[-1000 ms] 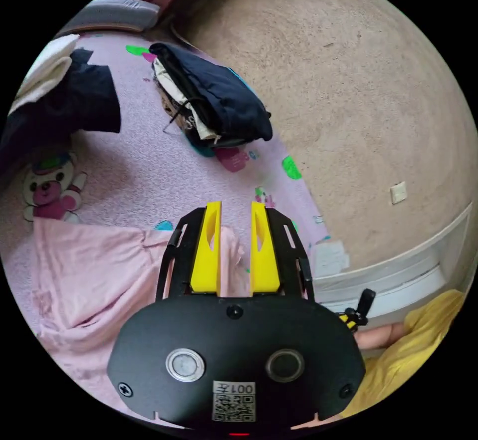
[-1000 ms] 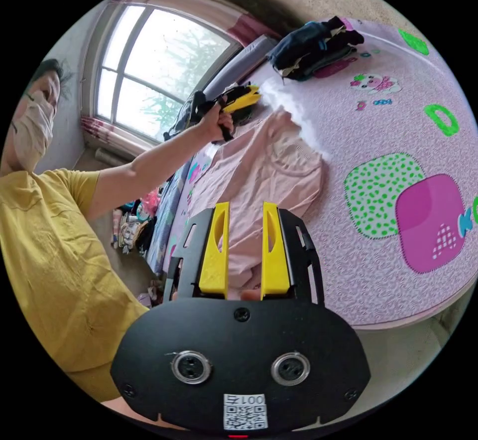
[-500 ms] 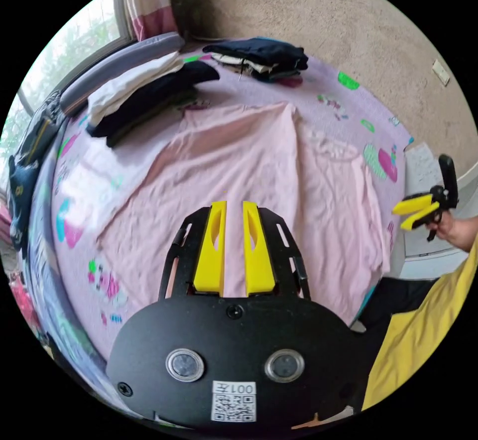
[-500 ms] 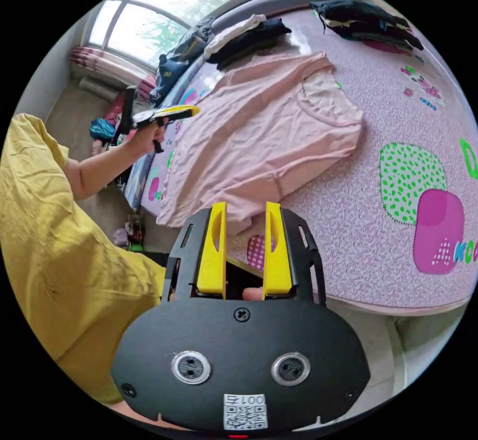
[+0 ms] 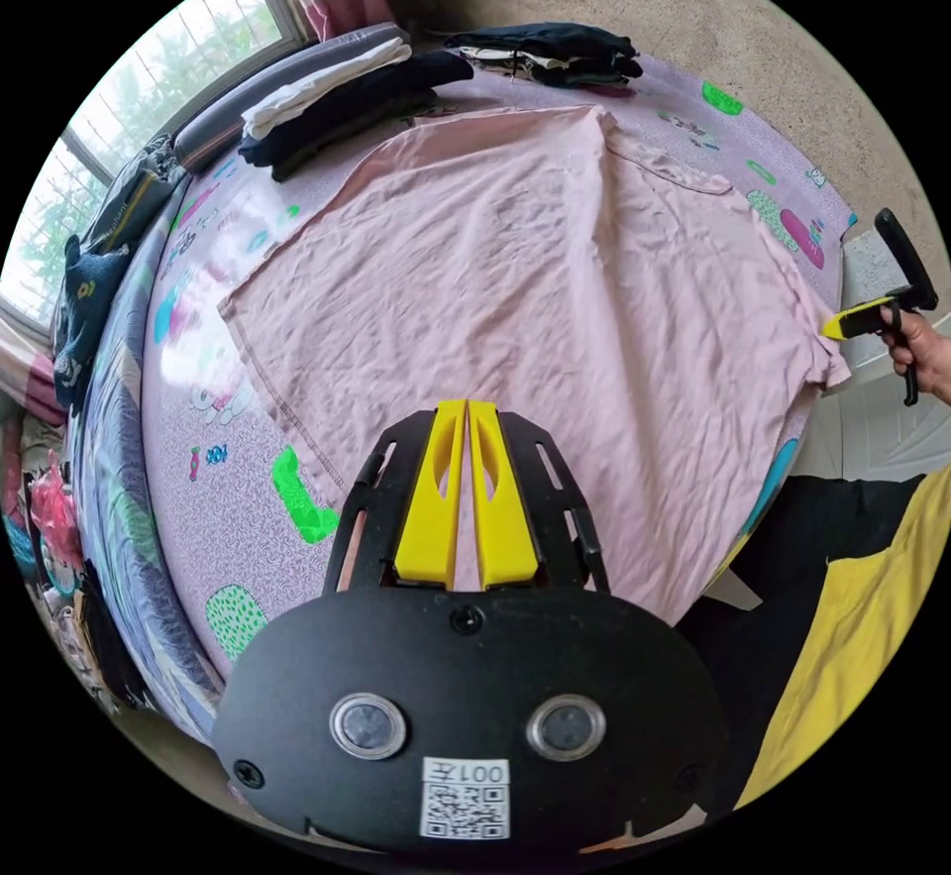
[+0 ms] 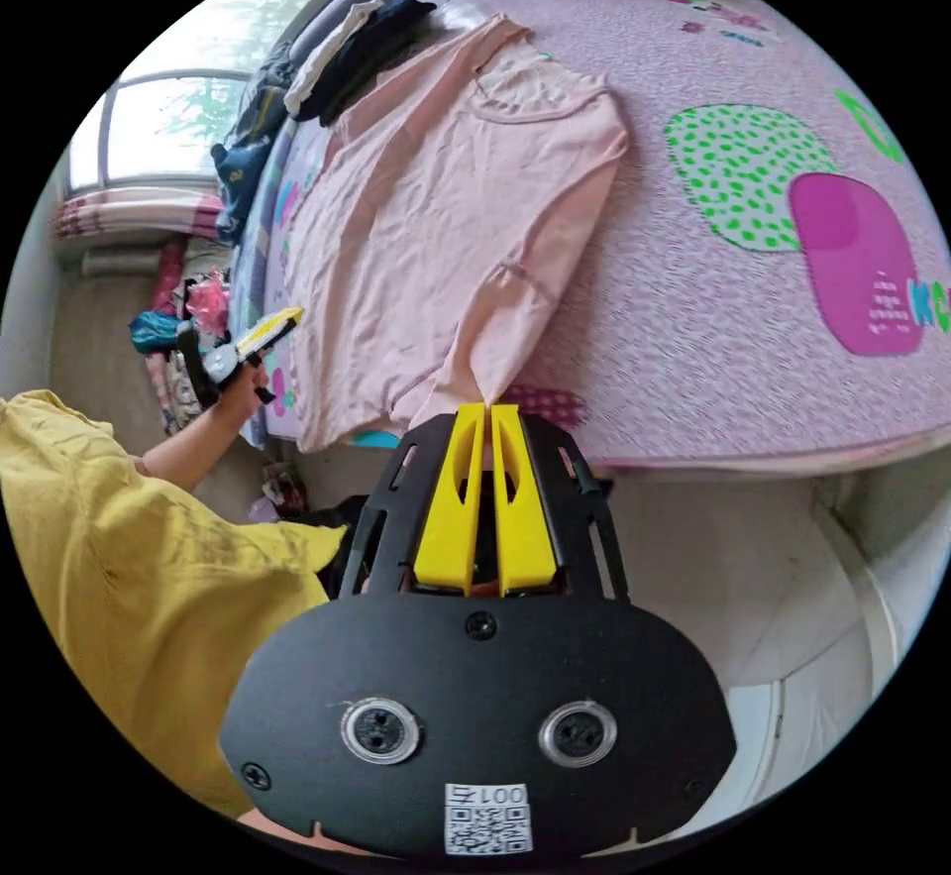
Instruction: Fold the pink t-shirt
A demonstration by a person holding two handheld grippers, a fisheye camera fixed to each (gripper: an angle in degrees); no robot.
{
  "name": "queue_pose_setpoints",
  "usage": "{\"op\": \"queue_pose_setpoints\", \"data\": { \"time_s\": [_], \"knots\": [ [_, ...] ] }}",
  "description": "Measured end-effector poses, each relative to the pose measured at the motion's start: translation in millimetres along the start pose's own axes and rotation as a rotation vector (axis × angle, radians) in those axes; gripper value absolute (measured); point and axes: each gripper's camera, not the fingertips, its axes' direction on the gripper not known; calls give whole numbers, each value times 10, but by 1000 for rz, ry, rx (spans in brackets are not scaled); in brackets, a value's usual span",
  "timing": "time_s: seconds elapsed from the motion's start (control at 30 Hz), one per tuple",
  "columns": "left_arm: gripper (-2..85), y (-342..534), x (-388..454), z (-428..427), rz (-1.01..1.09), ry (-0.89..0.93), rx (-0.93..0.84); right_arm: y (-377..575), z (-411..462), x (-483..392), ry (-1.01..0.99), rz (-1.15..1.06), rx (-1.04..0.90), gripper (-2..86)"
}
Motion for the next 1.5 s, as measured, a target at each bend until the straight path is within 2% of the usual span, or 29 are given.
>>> {"op": "queue_pose_setpoints", "data": {
  "time_s": [0.13,0.3,0.4,0.47,0.5,0.6,0.67,0.83,0.97,1.13,1.3,1.5],
  "knots": [
    [-12,110,-132,75,-32,-25,-74,297,-297,192,121,90,-15,8],
    [-12,194,-352,-23,-119,-51,-76,497,-543,183,211,146,121,5],
    [-11,207,-504,-252,-232,-4,10,554,-728,202,153,197,310,4],
    [-10,177,-502,-352,-261,30,53,410,-818,149,52,155,455,3],
    [-8,145,-464,-376,-263,63,72,325,-812,112,41,124,464,4],
    [-8,31,-323,-312,-256,159,85,-279,-619,-191,-8,-172,387,4],
    [-12,-24,-250,-260,-285,182,99,-773,-343,-415,-45,-372,249,4],
    [-14,-51,-93,-192,-373,145,73,-1472,228,-719,59,-637,-39,4],
    [-13,6,43,-189,-363,66,36,-1617,559,-820,82,-808,-228,5],
    [-13,82,157,-193,-364,-2,1,-1764,643,-878,74,-853,-185,5],
    [-12,67,262,-224,-366,-61,-14,-2160,836,-1395,-10,-956,-96,5],
    [-12,121,317,-272,-338,-93,-2,-2376,1728,-2264,-51,-1143,-248,6]
  ]
}}
